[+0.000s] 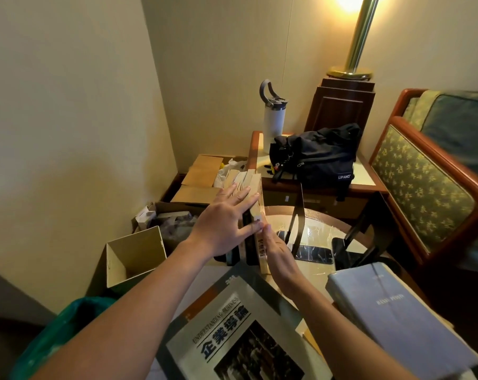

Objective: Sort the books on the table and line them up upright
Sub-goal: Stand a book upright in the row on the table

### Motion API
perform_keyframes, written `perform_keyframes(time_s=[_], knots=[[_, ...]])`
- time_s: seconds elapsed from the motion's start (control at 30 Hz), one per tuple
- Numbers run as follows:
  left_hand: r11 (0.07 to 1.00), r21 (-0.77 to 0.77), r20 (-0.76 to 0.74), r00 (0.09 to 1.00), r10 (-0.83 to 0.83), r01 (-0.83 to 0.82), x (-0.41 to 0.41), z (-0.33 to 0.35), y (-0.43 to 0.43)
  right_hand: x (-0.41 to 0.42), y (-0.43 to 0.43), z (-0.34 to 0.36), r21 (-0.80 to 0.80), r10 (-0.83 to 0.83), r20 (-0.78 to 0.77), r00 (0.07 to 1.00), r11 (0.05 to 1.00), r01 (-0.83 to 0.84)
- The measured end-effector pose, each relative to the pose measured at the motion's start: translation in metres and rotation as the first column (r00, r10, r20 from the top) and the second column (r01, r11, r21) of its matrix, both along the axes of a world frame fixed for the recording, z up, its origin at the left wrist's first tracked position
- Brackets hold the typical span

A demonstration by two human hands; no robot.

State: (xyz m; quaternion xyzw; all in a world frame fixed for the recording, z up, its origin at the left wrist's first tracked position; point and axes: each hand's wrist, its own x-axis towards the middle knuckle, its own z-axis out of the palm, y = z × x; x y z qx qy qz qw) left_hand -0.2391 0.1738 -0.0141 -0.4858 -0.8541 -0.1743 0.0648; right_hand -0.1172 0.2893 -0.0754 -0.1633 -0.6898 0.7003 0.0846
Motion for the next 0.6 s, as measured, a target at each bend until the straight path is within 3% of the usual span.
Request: perform_keyframes(time_s=[0.13,0.27,0.6], knots=[[1.000,0.002,0.008,1.000,-0.015,0.015,-0.001,-0.001,0.001,-0.010,-0.003,-0.017,0.082,-0.056,0.008,0.998,0.995,0.055],[0.999,0.017,-0.011,0.999,-0.031,0.031,-0.004,-0.003,0.001,-0.021,-0.001,-0.021,0.068,-0.111,-0.024,0.994,0.991,0.112],[0.994,0.105,-0.033,0.999,-0.017,0.021,-0.002,-0.005,0.000,-0.003,0.006,-0.023,0.097,-0.009,-0.028,1.000,0.995,0.012]])
